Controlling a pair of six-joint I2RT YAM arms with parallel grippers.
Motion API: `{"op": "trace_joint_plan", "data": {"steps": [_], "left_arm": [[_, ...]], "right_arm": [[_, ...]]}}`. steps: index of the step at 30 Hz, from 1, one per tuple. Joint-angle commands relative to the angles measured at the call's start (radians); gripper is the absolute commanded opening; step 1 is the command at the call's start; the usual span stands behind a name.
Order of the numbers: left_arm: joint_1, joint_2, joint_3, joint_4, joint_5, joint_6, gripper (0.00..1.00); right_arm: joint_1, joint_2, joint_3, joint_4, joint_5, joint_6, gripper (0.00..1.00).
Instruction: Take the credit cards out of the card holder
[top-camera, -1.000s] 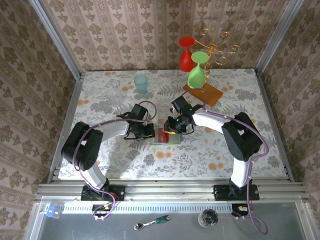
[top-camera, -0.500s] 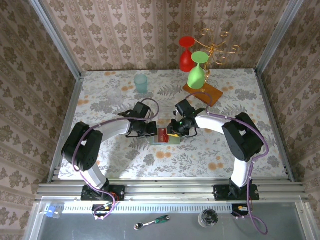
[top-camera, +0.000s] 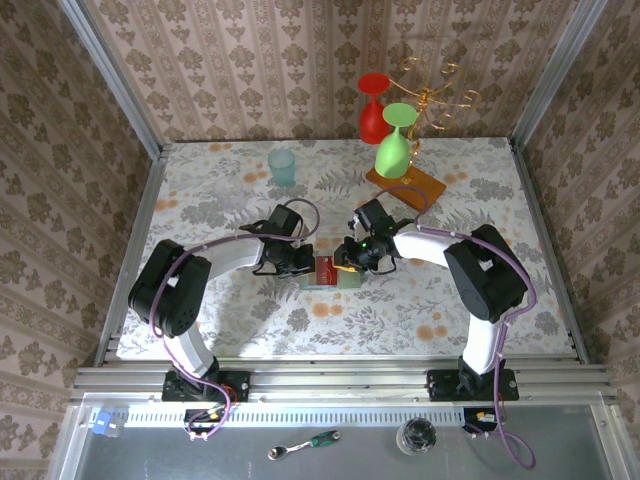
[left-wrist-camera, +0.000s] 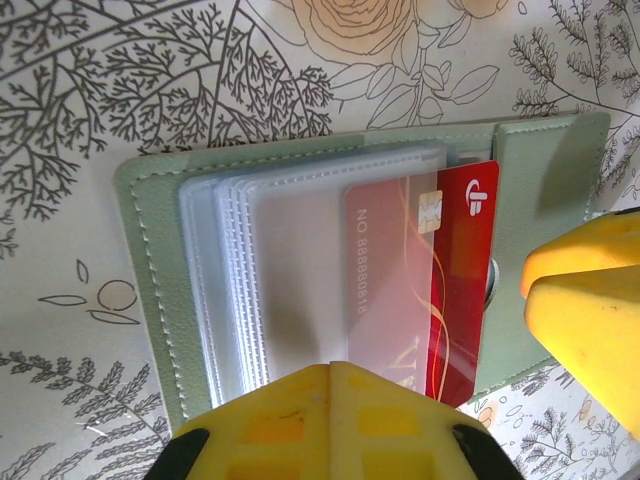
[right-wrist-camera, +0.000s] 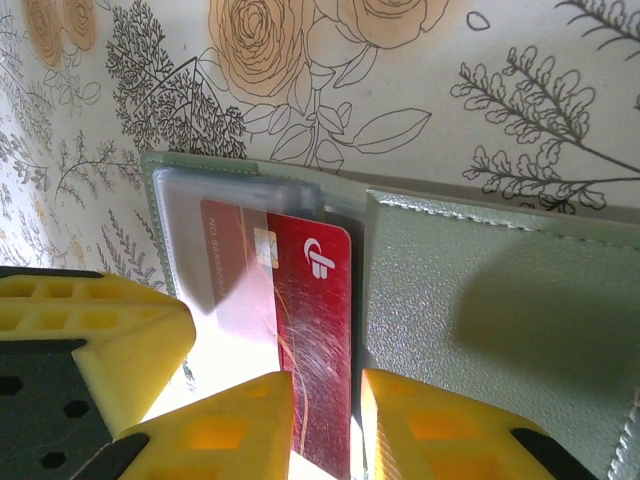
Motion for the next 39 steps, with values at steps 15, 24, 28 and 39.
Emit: {"op": "trace_joint_plan", "data": {"steps": [15, 24, 28, 39], "left_arm": [[-0.008, 0.008, 0.028, 0.003, 0.041, -0.006, 0.04], [-0.005, 0.033, 0.01, -0.006, 0.032, 0.001, 0.03], [-0.005, 0.042, 0.007, -0.019, 0.021, 0.008, 0.03], [-0.003, 0.054, -0.01, -0.016, 0.021, 0.013, 0.02]], "right_arm": [[-0.017, 0.045, -0.027, 0.053, -0.051, 0.026, 0.26], [-0.018, 0.066, -0.033, 0.084, -0.08, 0.036, 0.25], [-0.017, 0.07, -0.036, 0.104, -0.099, 0.041, 0.24], [-0.017, 0.08, -0.049, 0.164, -0.142, 0.067, 0.2]]}}
